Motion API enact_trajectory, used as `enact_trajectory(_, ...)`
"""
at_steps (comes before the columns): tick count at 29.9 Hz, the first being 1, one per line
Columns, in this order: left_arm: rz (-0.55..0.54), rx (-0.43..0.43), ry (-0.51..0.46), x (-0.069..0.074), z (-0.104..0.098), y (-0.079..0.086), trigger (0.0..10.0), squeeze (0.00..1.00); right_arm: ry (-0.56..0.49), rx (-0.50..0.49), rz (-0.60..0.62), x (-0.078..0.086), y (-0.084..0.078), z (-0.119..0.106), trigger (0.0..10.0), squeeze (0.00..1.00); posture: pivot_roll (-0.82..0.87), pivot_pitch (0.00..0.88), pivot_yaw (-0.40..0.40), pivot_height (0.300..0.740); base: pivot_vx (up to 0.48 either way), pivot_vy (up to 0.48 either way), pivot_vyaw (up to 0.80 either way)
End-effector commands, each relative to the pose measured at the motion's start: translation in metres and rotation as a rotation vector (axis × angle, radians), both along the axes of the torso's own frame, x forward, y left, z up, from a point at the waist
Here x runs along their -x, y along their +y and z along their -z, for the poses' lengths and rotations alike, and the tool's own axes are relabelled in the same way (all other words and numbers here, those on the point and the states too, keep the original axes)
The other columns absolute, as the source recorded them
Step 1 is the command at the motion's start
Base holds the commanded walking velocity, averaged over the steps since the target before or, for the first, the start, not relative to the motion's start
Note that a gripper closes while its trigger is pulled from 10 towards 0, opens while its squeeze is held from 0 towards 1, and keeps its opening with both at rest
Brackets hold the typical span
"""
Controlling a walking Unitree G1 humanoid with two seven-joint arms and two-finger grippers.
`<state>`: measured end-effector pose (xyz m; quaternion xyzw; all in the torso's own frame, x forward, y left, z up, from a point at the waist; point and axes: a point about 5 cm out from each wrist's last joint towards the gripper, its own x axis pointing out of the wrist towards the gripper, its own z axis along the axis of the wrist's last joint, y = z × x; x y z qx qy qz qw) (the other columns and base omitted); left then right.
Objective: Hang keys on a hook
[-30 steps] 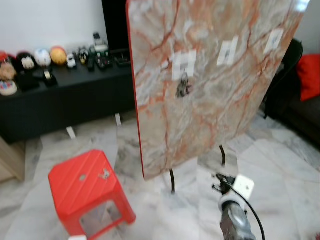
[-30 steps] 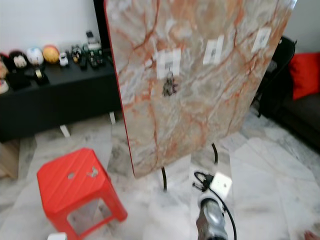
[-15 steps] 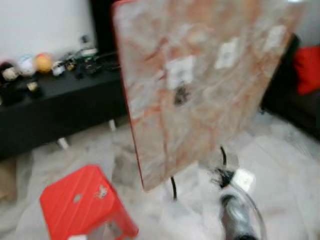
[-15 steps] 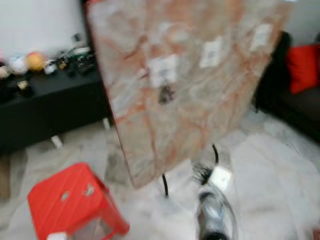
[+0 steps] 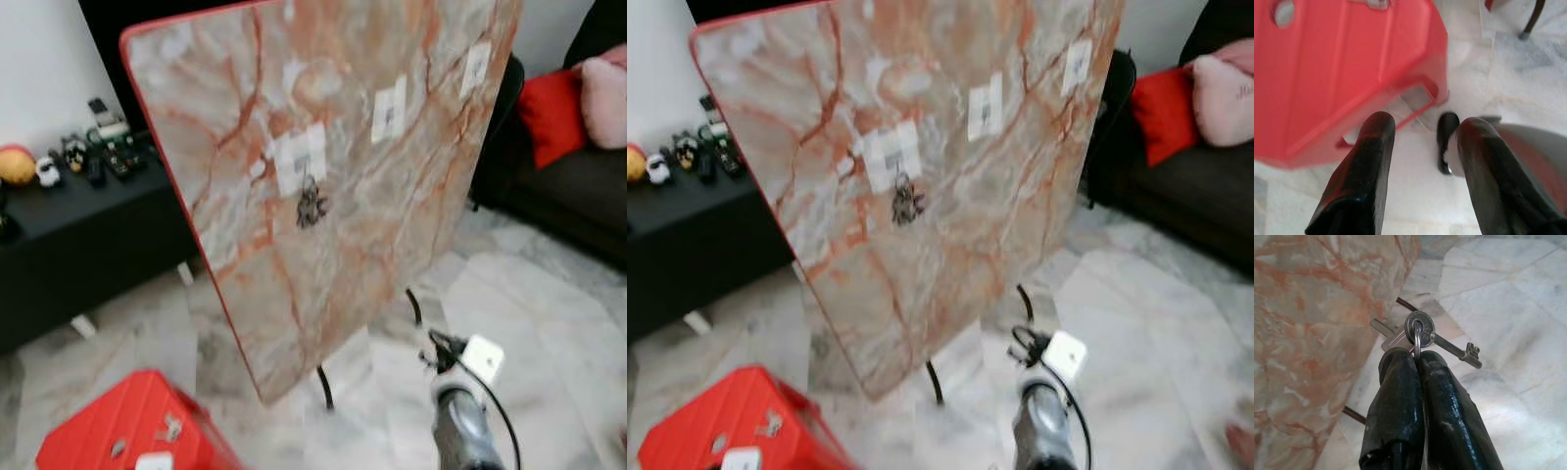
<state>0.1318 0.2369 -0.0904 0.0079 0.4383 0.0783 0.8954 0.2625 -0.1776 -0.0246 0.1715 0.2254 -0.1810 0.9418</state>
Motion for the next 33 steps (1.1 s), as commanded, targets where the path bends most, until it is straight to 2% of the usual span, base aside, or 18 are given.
enact_trajectory(1,0.014,-0.017,0.017,0.003,0.0,0.004,10.0,0.0,-0.018,0.0,-0.021,-0.006,0.006,-0.004,10.0,0.0,0.06,0.0,-0.016,0.728,0.0,0.0,0.0)
enact_trajectory(19,0.009,-0.012,0.008,0.001,0.0,0.004,10.0,0.0,-0.022,0.023,-0.037,-0.008,0.006,-0.007,10.0,0.0,0.06,0.0,-0.022,0.728,0.0,-0.374,0.0)
enact_trajectory(24,0.003,-0.012,0.009,0.001,0.0,0.004,10.0,0.0,-0.016,0.031,-0.04,-0.008,0.006,-0.006,10.0,0.0,0.06,0.0,-0.023,0.728,0.0,0.0,0.0)
enact_trajectory(27,-0.001,-0.01,0.007,0.001,0.0,0.004,10.0,0.0,0.012,0.112,-0.086,-0.009,0.002,-0.006,10.0,0.0,0.06,0.0,-0.022,0.728,0.0,0.0,0.0)
enact_trajectory(30,-0.002,-0.009,0.008,0.0,-0.001,0.004,10.0,0.0,0.107,0.2,-0.149,-0.006,-0.006,-0.001,10.0,0.0,0.05,0.0,-0.019,0.728,0.0,0.0,0.0)
enact_trajectory(32,-0.002,-0.008,0.009,0.0,-0.001,0.004,10.0,0.0,0.235,0.24,-0.227,0.006,-0.01,0.012,10.0,0.0,0.04,0.0,-0.017,0.728,0.0,0.0,0.0)
enact_trajectory(33,0.0,-0.007,0.01,0.0,0.0,0.004,10.0,0.0,0.355,0.265,-0.31,0.02,-0.01,0.025,10.0,0.0,0.04,0.0,-0.016,0.728,0.0,0.0,0.0)
